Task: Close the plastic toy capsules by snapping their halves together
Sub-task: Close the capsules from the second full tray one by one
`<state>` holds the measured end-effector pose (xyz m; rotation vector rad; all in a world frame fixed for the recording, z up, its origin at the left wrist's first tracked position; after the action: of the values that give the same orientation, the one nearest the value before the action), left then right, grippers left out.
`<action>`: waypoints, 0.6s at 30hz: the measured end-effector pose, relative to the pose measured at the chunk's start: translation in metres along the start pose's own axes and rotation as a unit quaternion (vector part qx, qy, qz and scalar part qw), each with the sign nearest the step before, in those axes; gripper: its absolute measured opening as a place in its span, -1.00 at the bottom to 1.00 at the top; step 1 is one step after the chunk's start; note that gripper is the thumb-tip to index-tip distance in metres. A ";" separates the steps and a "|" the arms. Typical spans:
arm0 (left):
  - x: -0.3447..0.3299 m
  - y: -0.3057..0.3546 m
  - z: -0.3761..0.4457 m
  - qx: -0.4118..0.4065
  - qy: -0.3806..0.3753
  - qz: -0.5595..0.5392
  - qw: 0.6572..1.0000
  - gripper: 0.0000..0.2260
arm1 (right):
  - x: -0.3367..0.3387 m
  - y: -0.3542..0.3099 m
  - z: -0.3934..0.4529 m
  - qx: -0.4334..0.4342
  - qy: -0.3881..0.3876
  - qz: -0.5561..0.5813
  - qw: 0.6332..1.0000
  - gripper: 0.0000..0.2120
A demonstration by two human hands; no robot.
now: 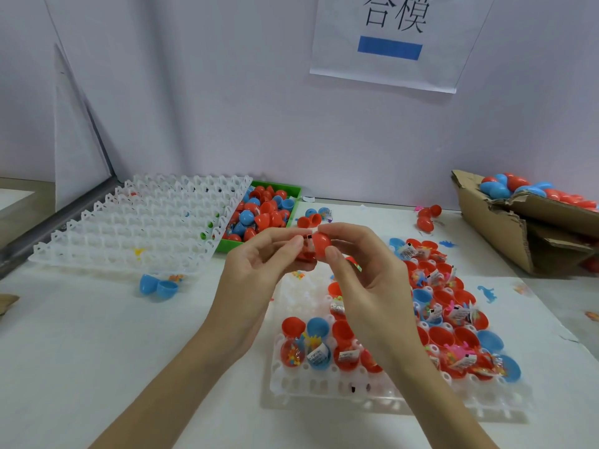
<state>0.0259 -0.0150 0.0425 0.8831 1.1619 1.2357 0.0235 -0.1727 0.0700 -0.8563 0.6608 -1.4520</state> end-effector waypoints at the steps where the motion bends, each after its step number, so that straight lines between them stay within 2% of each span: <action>1: 0.001 -0.002 0.001 0.006 0.001 -0.002 1.000 -0.84 | 0.001 -0.001 0.000 0.002 0.006 0.002 1.000 -0.81; 5: 0.005 -0.001 0.000 -0.008 0.029 0.058 0.998 -0.92 | -0.006 -0.001 -0.003 0.007 -0.009 0.005 1.000 -0.80; 8: 0.007 0.000 -0.001 -0.011 0.037 0.058 0.998 -0.90 | -0.011 -0.002 -0.005 0.021 -0.023 -0.032 0.999 -0.77; 14: -0.003 0.006 -0.001 -0.011 -0.028 0.038 0.999 -0.78 | -0.003 0.005 -0.002 0.001 -0.005 -0.048 0.999 -0.77; 18: -0.008 0.018 -0.003 -0.058 -0.040 0.075 0.995 -0.74 | 0.001 0.000 -0.002 0.011 0.012 -0.019 1.000 -0.79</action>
<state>0.0188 -0.0202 0.0604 0.9367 0.9636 1.3636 0.0218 -0.1739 0.0690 -0.8397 0.6486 -1.5036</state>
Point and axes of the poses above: each hand's wrist, its own z-axis towards the middle knuckle, its own x-axis out of the back of the hand, y = z × x, the point moved 9 cm from there along z, towards the middle knuckle, and after that the axes turned 3 degrees about x, right-handed, at the moved point
